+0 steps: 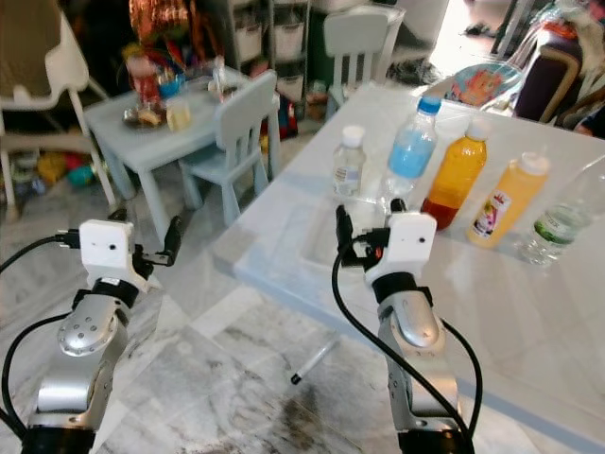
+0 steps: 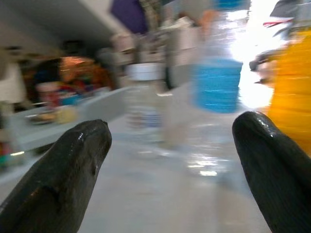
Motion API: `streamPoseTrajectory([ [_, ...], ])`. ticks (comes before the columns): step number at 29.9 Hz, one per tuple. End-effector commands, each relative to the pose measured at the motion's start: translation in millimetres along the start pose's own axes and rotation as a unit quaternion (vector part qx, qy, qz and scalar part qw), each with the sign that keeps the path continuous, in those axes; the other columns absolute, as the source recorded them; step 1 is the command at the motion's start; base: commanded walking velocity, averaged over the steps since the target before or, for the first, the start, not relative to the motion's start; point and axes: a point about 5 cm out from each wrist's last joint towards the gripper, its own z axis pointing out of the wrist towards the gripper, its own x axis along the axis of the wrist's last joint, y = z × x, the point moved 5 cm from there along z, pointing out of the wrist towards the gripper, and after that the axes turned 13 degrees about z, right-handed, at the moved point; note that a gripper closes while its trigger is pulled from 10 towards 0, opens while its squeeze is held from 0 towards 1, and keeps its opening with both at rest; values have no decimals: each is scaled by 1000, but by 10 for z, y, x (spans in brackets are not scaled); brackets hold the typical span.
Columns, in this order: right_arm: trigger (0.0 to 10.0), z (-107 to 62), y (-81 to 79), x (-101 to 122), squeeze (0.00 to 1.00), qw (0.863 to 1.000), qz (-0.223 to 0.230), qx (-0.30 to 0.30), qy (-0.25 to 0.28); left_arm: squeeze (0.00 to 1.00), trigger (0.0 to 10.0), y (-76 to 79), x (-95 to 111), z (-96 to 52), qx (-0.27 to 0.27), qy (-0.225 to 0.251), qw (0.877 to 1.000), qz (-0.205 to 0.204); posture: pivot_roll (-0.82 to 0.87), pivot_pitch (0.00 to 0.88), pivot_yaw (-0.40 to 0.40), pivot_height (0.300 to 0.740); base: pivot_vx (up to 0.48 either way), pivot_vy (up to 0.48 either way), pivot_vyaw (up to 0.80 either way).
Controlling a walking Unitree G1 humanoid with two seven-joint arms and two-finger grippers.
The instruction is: Restocking fridge
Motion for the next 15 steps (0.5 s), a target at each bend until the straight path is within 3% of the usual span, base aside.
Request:
streamPoseTrajectory([
  [1, 10000, 29, -52, 31, 0, 1000, 6, 7, 7, 0, 10000, -55, -4, -11, 1, 1, 1000, 9, 22, 9, 7, 740, 292, 289, -650],
  [10, 10000, 35, -42, 27, 0, 1000, 4, 2, 9, 0, 10000, -15, 41, -6, -6, 11, 1000, 2, 25, 15, 9, 740, 32, 32, -72],
  [13, 10000, 17, 12, -33, 0, 1000, -4, -18, -3, 0, 10000, -23, 33, -9, -5, 10, 1000, 3, 26, 14, 9, 740, 0, 0, 0],
  [15, 10000, -30, 174, -130, 0, 997, 1, -68, -19, 0, 10000, -23, 35, -14, -5, 10, 1000, 3, 27, 15, 8, 740, 0, 0, 0],
])
